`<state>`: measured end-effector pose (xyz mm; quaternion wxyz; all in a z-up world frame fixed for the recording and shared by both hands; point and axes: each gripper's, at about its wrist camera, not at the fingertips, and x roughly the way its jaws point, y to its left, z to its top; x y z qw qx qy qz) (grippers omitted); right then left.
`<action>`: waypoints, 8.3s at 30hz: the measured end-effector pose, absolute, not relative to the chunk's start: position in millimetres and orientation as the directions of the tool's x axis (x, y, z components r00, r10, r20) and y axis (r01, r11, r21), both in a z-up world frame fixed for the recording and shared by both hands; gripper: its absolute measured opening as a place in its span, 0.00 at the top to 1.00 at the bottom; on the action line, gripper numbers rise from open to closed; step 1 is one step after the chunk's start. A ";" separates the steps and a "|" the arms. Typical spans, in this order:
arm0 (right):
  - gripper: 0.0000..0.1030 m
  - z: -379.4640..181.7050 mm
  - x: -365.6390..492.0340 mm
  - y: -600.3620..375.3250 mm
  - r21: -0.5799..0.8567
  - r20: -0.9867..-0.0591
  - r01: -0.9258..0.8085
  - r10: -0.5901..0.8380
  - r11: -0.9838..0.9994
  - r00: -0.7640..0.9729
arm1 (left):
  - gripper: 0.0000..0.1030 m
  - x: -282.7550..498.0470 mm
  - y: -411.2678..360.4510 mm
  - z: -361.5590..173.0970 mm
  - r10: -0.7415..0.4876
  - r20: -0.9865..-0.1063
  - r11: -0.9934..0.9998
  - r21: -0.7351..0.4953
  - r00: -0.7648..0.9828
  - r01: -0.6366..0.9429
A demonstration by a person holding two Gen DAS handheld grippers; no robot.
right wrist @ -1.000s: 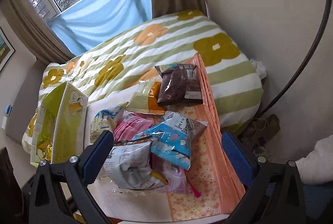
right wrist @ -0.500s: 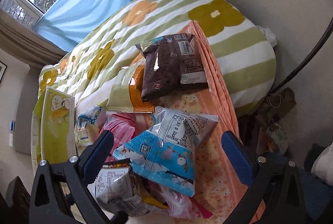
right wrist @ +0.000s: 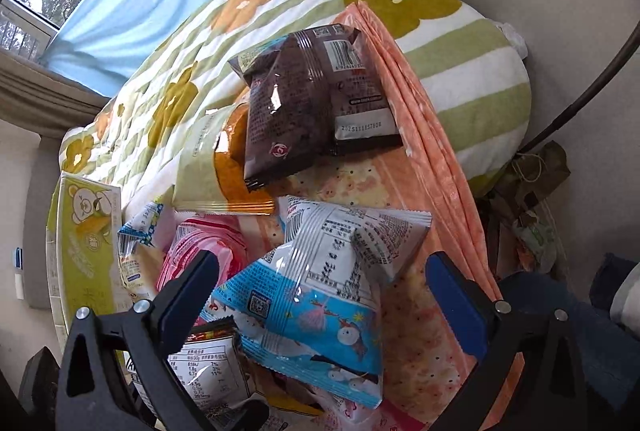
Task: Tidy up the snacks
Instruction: 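Grasp the white TATRE chip bag with the left tool while the right tool grasps a blue-white bag, then drop both held bags into the box, opening the left tool while the right tool opens, then move both tools back over the remaining snack pile, then grasp the blue-yellow MPM bag with the left tool while the right tool grasps a pink bag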
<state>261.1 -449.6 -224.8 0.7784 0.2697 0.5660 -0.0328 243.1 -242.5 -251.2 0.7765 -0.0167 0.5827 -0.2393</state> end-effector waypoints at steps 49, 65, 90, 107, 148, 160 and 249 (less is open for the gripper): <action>0.41 -209.6 231.9 -445.3 0.424 -0.877 0.305 0.301 0.853 0.375 | 0.43 211.3 -211.5 -212.6 -0.370 -0.880 0.913 -0.284 0.297 0.294; 0.41 -116.7 206.9 -434.8 0.409 -0.793 0.081 0.310 0.909 0.525 | 0.43 183.5 -156.9 -123.7 -0.339 -0.778 0.941 -0.283 0.529 0.186; 0.41 -58.4 310.6 -189.9 0.368 -0.719 -0.190 0.408 0.910 0.562 | 0.43 329.2 92.1 -86.8 -0.231 -0.783 0.968 -0.244 0.578 0.057; 0.41 -93.4 334.9 -98.6 0.295 -0.802 -0.139 0.324 0.945 0.501 | 0.04 387.0 149.9 -149.9 -0.241 -0.863 0.970 -0.224 0.445 0.092; 0.05 -106.9 318.4 -93.2 0.263 -0.783 -0.269 0.368 0.927 0.502 | 0.04 319.2 163.1 -143.6 -0.219 -0.870 0.969 -0.249 0.442 -0.010; 0.05 -59.3 276.5 -167.8 0.267 -0.740 -0.209 0.339 0.941 0.581 | 0.04 317.1 96.6 -112.0 -0.307 -0.829 0.952 -0.264 0.468 0.157; 0.31 -246.4 308.7 -327.1 0.520 -0.812 -0.259 0.565 0.814 0.146 | 0.45 382.6 -137.2 -194.9 -0.210 -0.936 0.968 -0.158 0.284 0.194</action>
